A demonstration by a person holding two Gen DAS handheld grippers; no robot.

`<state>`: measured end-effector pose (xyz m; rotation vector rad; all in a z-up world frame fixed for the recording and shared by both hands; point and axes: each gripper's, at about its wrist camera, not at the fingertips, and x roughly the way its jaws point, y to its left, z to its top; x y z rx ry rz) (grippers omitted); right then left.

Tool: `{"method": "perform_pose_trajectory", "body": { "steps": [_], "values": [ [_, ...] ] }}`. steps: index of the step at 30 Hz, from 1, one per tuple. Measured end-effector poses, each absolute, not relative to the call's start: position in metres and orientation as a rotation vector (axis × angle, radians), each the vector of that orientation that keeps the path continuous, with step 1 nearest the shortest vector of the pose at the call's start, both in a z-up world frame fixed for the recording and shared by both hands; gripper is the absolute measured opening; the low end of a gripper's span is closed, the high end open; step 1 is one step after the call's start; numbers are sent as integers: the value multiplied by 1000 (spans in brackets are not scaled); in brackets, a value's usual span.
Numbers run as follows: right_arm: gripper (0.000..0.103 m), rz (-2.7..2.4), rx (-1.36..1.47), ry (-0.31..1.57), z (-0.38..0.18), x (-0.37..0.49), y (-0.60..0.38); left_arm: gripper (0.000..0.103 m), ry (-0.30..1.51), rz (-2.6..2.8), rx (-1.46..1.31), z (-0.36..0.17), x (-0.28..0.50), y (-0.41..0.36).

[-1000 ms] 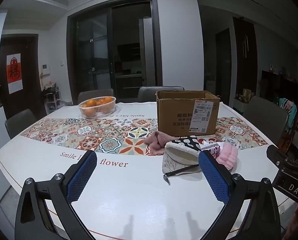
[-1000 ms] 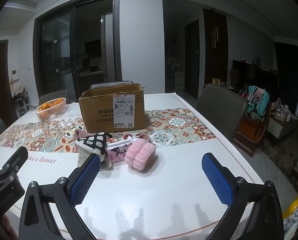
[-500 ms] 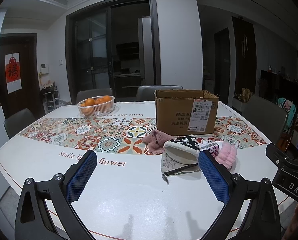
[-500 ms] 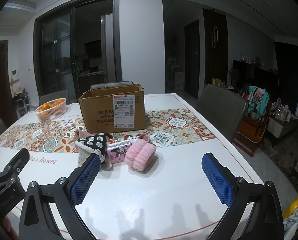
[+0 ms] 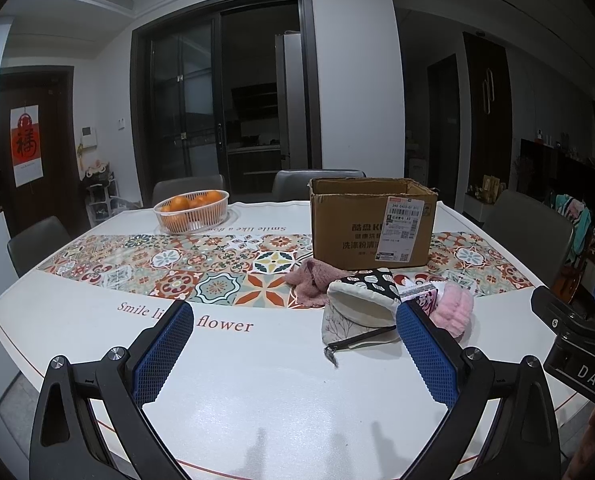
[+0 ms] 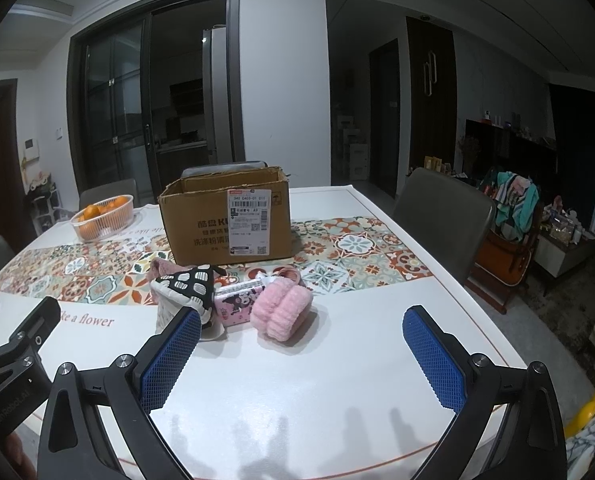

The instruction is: Organize soft objects

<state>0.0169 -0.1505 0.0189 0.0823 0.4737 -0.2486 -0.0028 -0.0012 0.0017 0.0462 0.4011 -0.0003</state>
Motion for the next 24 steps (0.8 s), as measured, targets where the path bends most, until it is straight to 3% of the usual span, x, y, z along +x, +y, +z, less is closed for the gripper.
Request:
{"method": "perform_pose_trajectory", "body": {
  "steps": [24],
  "values": [
    [103,-248,83,475,18,17,-152,103,403,-3,47,-1,-2,-1]
  ]
}}
